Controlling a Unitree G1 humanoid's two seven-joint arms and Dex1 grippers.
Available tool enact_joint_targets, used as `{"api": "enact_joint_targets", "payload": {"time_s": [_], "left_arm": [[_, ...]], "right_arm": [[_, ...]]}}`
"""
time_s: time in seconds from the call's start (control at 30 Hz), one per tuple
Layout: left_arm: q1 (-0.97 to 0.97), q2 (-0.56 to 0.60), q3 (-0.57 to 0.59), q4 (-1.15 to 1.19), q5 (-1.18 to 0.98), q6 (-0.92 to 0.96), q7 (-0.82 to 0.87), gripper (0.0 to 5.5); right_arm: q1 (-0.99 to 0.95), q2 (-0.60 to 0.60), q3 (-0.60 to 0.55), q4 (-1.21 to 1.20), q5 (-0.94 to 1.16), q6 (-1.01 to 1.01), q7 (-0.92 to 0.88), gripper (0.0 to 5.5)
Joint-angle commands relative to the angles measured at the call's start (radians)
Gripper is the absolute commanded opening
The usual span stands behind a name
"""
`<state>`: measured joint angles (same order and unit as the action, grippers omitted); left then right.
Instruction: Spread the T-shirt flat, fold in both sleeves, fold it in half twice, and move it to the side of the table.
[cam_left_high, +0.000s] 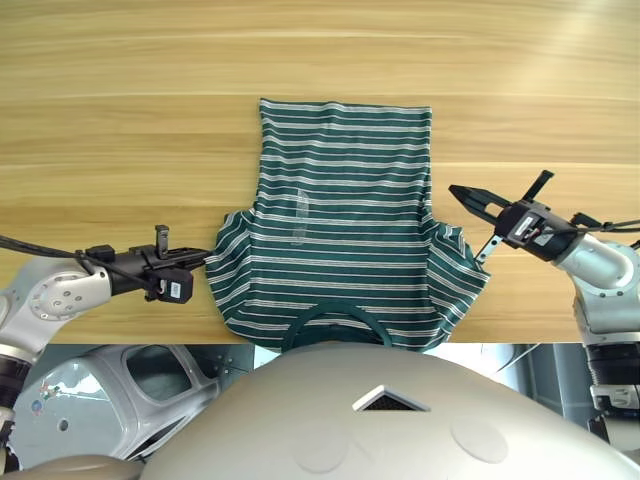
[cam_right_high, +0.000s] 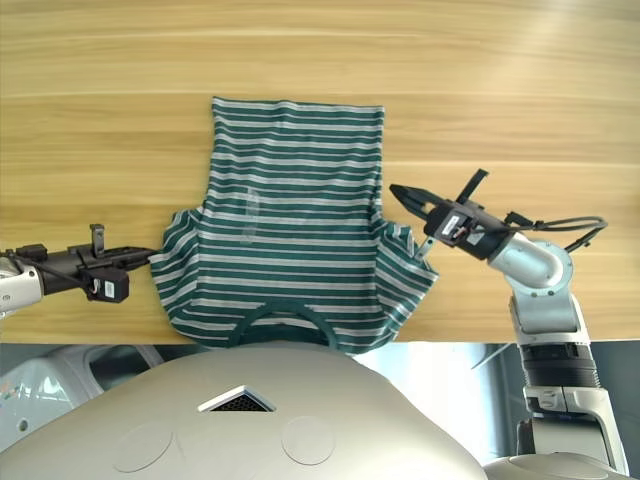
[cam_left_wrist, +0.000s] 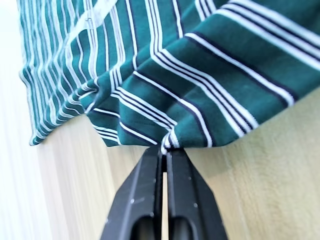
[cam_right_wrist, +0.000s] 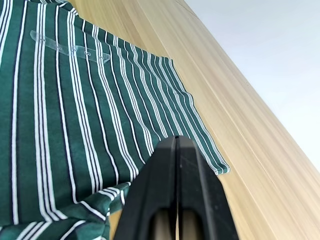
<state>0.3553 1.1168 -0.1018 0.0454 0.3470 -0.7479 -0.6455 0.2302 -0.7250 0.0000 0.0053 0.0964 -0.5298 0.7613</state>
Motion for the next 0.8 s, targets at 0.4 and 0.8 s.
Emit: {"api": "enact_joint_targets", "payload": {"time_s": [0.4,0.8], "left_arm": [[0.009,0.0,0.103,-0.123,-0.051,-0.075,0.013,0.07],[-0.18,-0.101,-0.06,-0.173,0.001,-0.041,-0.052,0.07]], "right_arm": [[-0.022,0.014,0.011,0.02,-0.011,-0.004,0.0,0.0],[-0.023,0.024,0.022,0.008,-0.02,0.0,-0.004,0.0]]}}
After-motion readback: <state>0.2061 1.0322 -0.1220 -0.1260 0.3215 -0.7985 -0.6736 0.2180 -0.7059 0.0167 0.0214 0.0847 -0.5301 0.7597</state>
